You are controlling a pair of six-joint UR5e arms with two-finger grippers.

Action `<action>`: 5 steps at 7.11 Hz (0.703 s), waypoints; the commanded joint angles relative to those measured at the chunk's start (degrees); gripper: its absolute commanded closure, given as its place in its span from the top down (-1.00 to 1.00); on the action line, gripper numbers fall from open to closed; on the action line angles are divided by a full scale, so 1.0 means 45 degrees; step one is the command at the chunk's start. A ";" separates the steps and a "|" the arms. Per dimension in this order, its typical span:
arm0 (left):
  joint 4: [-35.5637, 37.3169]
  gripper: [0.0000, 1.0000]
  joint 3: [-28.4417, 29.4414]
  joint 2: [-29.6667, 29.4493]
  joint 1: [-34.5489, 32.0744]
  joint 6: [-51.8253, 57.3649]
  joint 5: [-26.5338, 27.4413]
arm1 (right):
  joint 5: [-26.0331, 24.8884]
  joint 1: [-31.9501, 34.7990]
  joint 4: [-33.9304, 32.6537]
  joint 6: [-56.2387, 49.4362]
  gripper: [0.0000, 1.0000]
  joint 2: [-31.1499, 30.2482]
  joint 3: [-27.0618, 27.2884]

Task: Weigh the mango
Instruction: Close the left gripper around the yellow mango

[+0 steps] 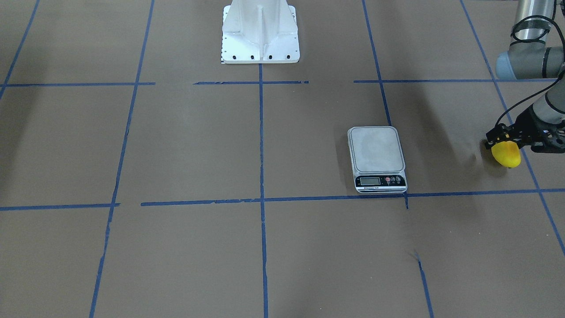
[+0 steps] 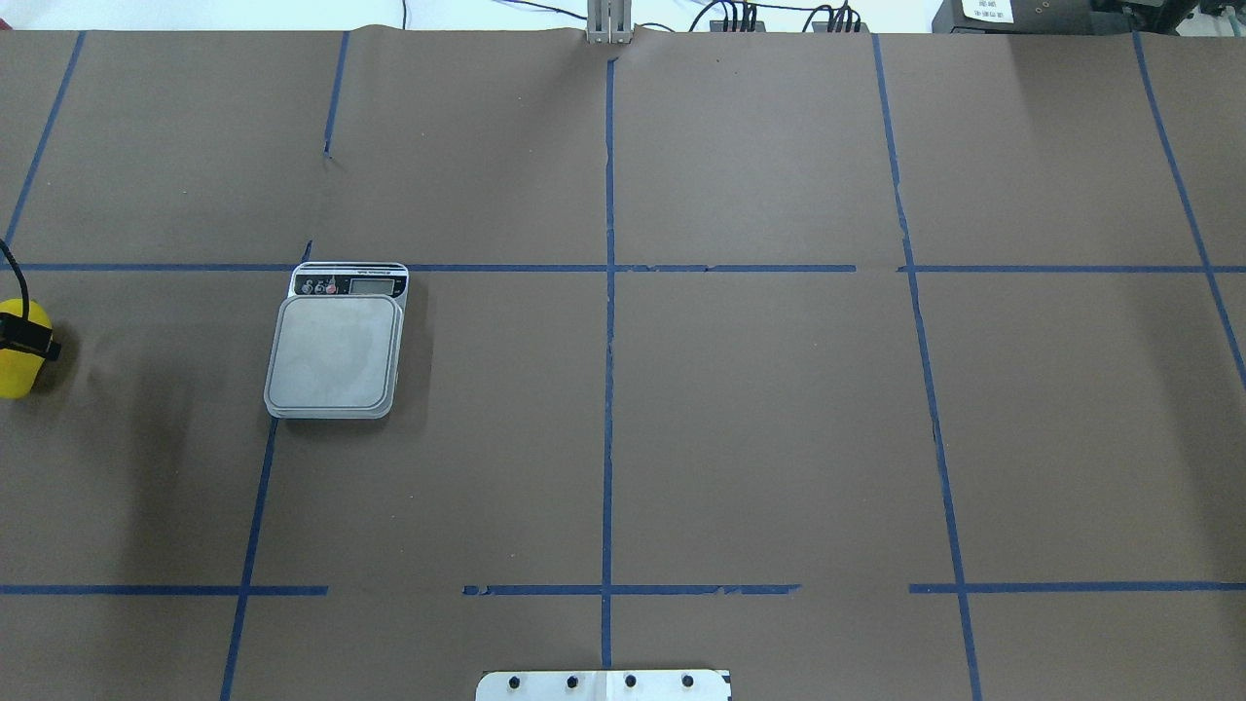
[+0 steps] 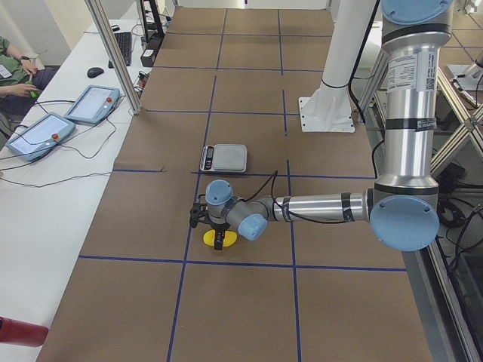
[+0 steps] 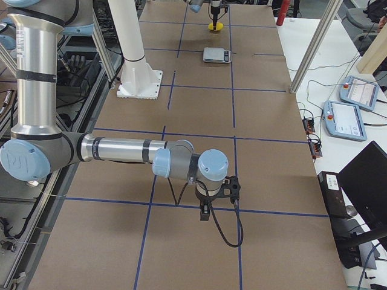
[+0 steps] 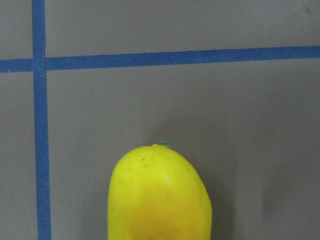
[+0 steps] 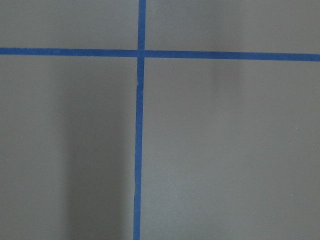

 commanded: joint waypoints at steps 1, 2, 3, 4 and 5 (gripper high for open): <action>-0.0017 0.88 0.0188 -0.0003 0.0010 0.0035 0.0019 | 0.0000 0.0000 0.0000 0.0000 1.00 0.0000 0.0000; -0.0017 0.45 0.0228 -0.0003 0.0010 0.0035 0.0019 | 0.0000 0.0000 0.0020 0.0000 1.00 -0.0019 0.0000; -0.0017 -0.26 0.0190 0.0016 0.0010 0.0093 0.0038 | 0.0000 0.0000 0.0000 0.0000 1.00 0.0000 0.0000; -0.0017 -0.81 0.0151 0.0036 0.0010 0.0094 0.0038 | 0.0000 0.0000 0.0000 0.0000 1.00 0.0000 0.0000; 0.0041 -1.00 -0.0391 0.0152 -0.0028 0.0094 0.0019 | 0.0000 0.0000 0.0000 0.0000 1.00 -0.0019 0.0000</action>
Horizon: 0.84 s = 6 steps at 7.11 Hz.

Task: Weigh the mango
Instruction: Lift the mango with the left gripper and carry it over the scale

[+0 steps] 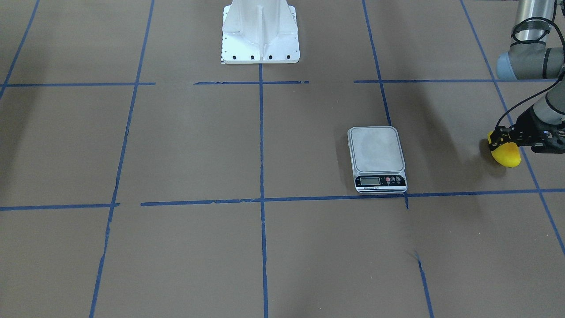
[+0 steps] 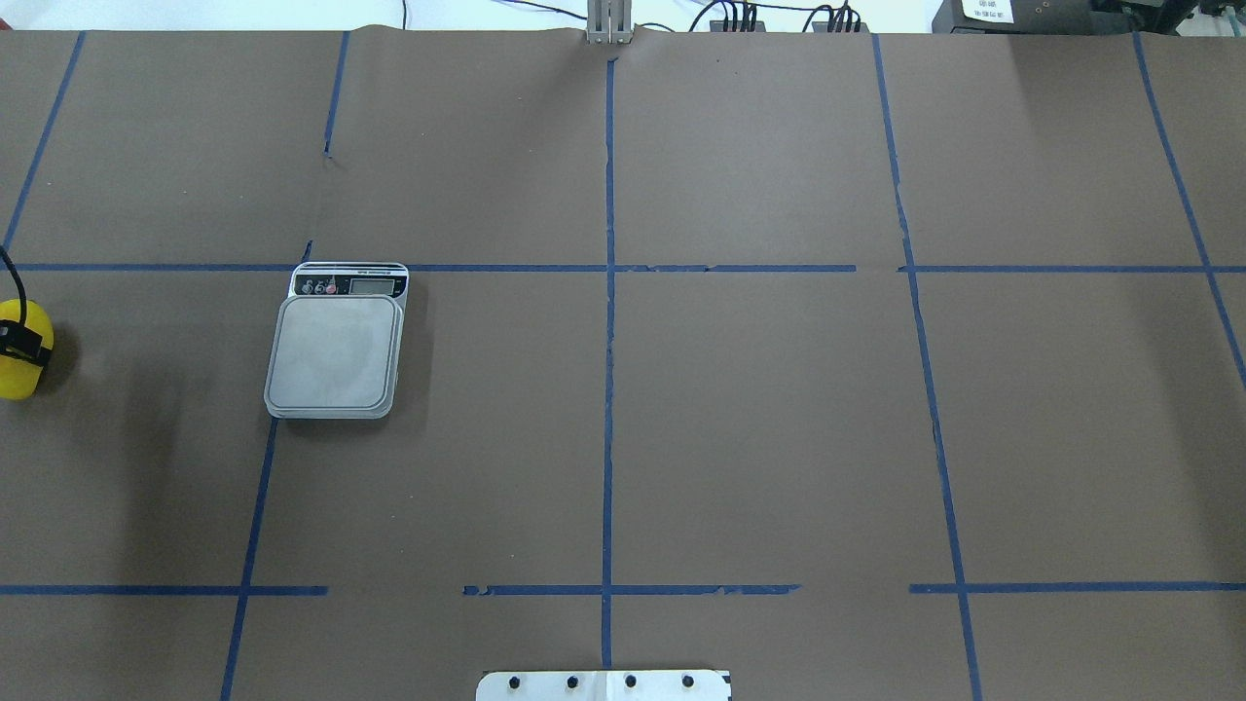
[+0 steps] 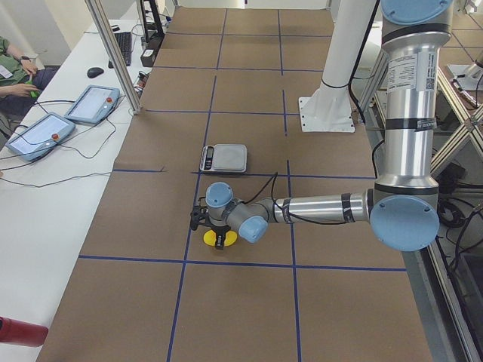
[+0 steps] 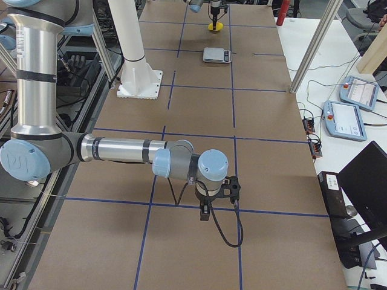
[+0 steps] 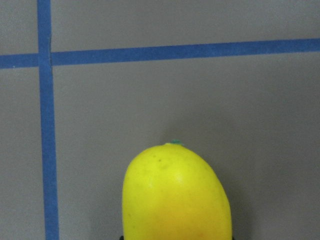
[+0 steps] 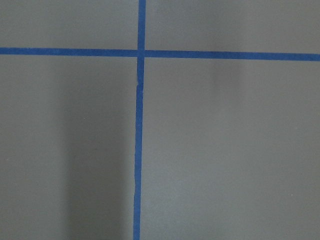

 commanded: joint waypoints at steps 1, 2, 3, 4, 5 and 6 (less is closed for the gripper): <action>0.0392 -1.00 -0.1840 0.0498 -0.0128 0.0027 -0.0168 | 0.0000 0.0000 0.0017 0.0000 1.00 0.0006 0.0000; 0.1768 -1.00 -0.3227 0.0792 -0.0129 0.0046 -0.0169 | 0.0000 0.0000 -0.0002 0.0000 1.00 -0.0014 0.0000; 0.4160 -1.00 -0.4536 0.0544 -0.0148 0.0085 -0.0169 | 0.0000 0.0000 0.0017 0.0000 1.00 0.0006 0.0000; 0.6350 -1.00 -0.5497 -0.0406 -0.0207 0.0086 -0.0150 | 0.0000 0.0000 -0.0002 0.0000 1.00 -0.0014 0.0000; 0.7976 -1.00 -0.5796 -0.1576 -0.0207 0.0008 -0.0130 | 0.0000 0.0000 -0.0002 0.0000 1.00 0.0006 0.0000; 0.8727 -1.00 -0.5683 -0.2690 -0.0169 -0.0708 -0.0169 | 0.0000 0.0000 -0.0002 0.0000 1.00 0.0006 0.0000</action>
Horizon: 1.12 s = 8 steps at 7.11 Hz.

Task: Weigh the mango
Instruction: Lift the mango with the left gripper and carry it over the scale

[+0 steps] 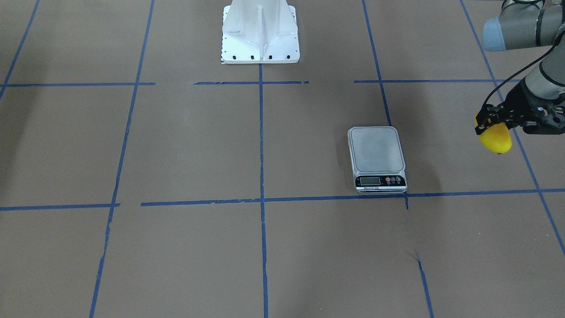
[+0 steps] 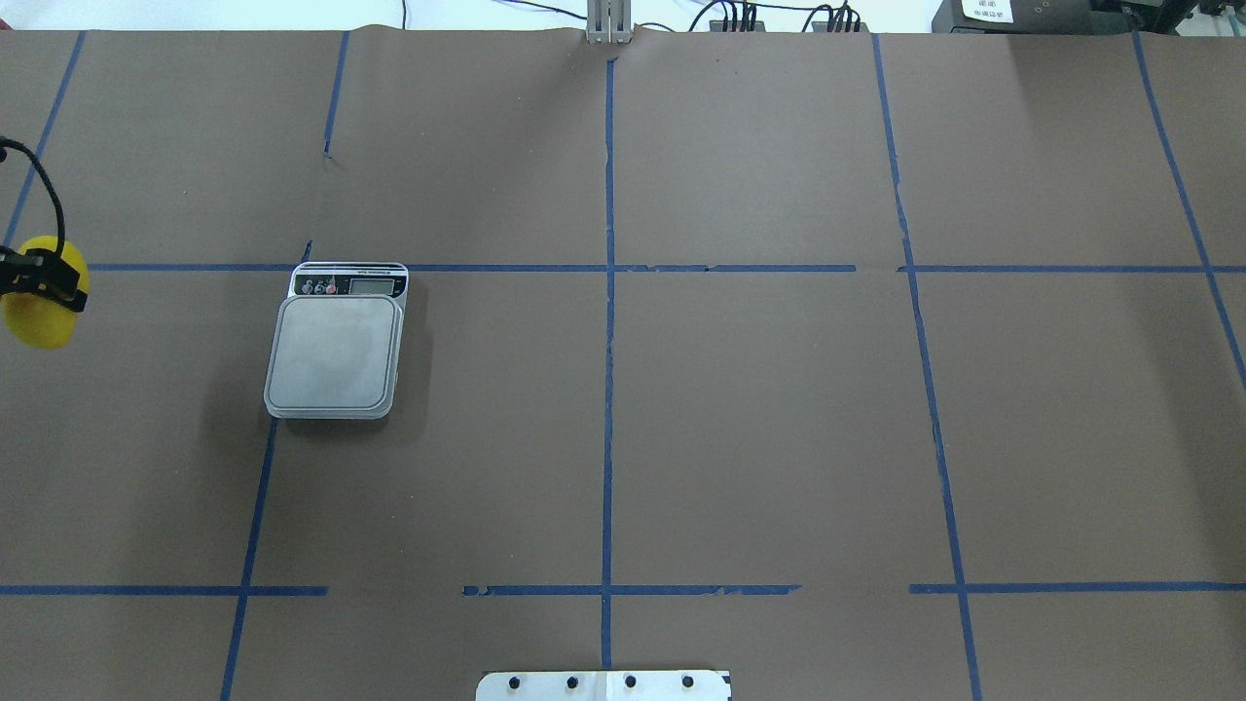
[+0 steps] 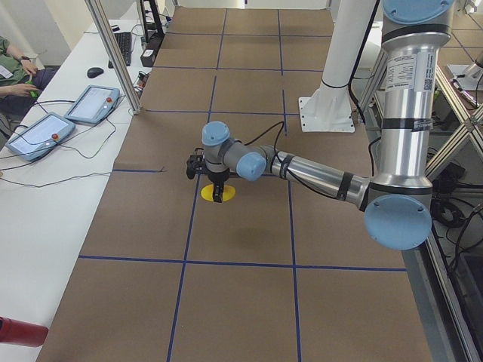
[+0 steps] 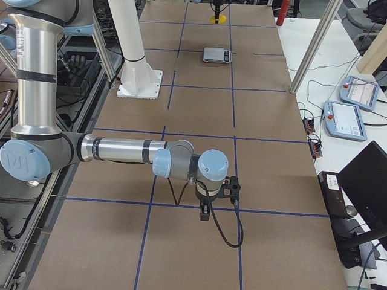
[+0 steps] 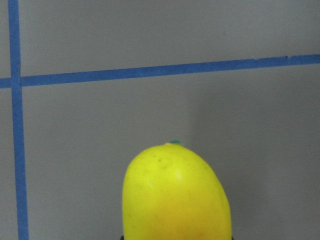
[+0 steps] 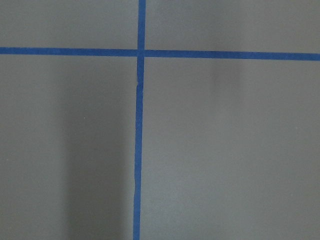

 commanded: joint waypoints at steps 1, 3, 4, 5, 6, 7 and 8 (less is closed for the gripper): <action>0.1420 -1.00 0.0085 -0.2247 0.0252 -0.2250 -0.0040 | 0.0000 0.0000 -0.0002 0.0000 1.00 0.0006 0.0000; 0.1264 -1.00 0.0827 -0.3328 0.2351 -0.4114 0.0076 | 0.0000 0.0000 -0.0002 0.0000 1.00 0.0006 0.0000; 0.0258 -1.00 0.1352 -0.3447 0.2789 -0.4683 0.0077 | 0.0000 0.0000 0.0017 0.0000 1.00 0.0006 0.0000; -0.1086 -1.00 0.1802 -0.3428 0.3122 -0.5714 0.0096 | 0.0000 0.0000 -0.0002 0.0000 1.00 0.0006 0.0000; -0.1506 -1.00 0.1942 -0.3428 0.3396 -0.6053 0.0135 | 0.0000 0.0000 0.0017 0.0000 1.00 0.0006 0.0000; -0.1510 -1.00 0.2195 -0.3525 0.3650 -0.6037 0.0310 | 0.0000 0.0000 -0.0002 0.0000 1.00 0.0006 0.0000; -0.1530 -1.00 0.2236 -0.3507 0.3691 -0.5998 0.0543 | 0.0000 0.0000 -0.0002 0.0000 1.00 0.0006 0.0000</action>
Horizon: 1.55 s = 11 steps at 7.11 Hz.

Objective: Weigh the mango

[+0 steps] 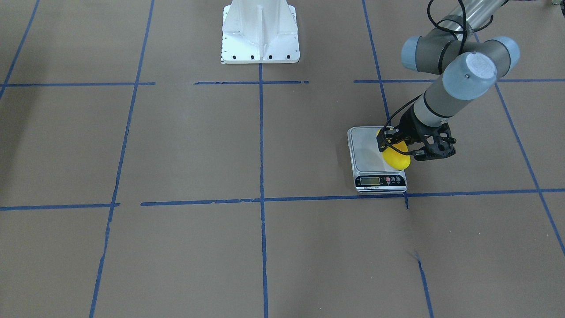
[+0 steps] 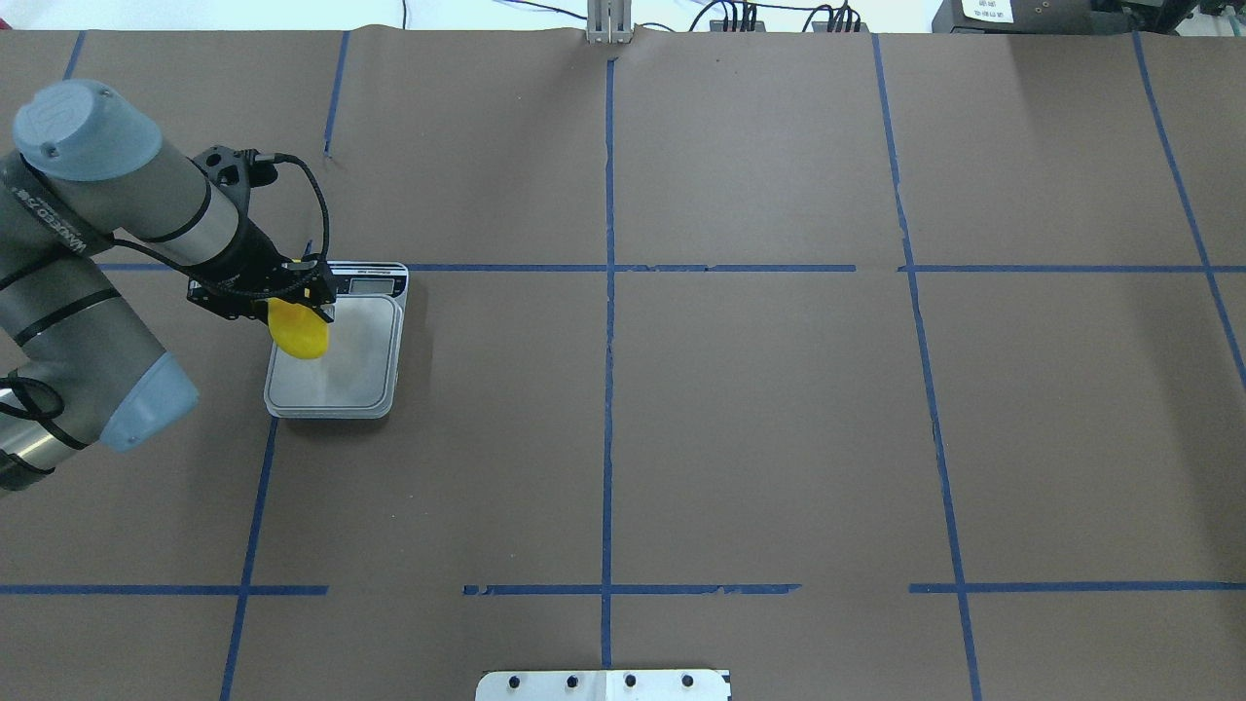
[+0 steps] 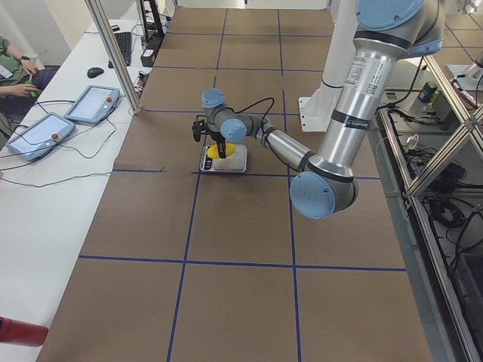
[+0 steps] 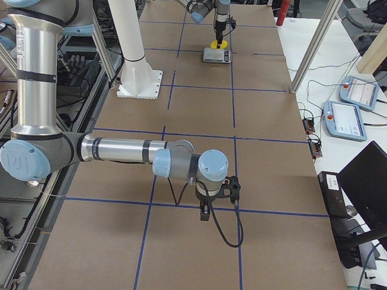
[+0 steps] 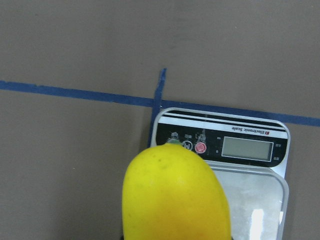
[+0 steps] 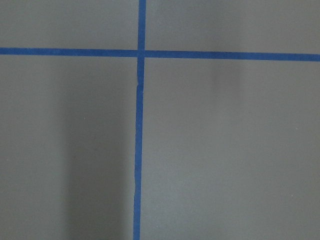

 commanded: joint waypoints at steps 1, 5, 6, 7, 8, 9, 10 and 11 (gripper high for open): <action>-0.0164 -0.91 0.0287 -0.0020 0.0187 -0.0034 0.0278 | 0.0000 0.0000 -0.0006 0.0000 1.00 0.0000 0.0000; -0.0401 1.00 -0.0041 0.0117 0.0013 0.0083 0.0298 | 0.0000 0.0000 -0.0006 0.0000 1.00 -0.0020 0.0000; 0.0220 1.00 -0.0779 0.0175 -0.0781 0.0354 0.0240 | 0.0000 0.0000 -0.0006 0.0000 1.00 0.0000 0.0000; 0.1715 1.00 -0.1328 0.0156 -0.1427 0.1710 0.0220 | 0.0000 0.0000 0.0014 0.0000 1.00 0.0000 0.0000; 0.3354 1.00 -0.1816 0.0098 -0.2207 0.3851 0.0220 | 0.0000 0.0000 0.0014 0.0000 1.00 -0.0020 0.0000; 0.4028 1.00 -0.1937 0.0233 -0.3317 0.5786 0.0220 | 0.0000 0.0000 -0.0005 0.0000 1.00 0.0000 0.0000; 0.4054 1.00 -0.1977 0.0988 -0.4759 0.8010 0.0220 | 0.0000 0.0000 -0.0006 0.0000 1.00 0.0000 0.0000; 0.4015 1.00 -0.1862 0.1943 -0.6088 1.0314 0.0123 | 0.0000 0.0000 -0.0006 0.0000 1.00 -0.0020 0.0000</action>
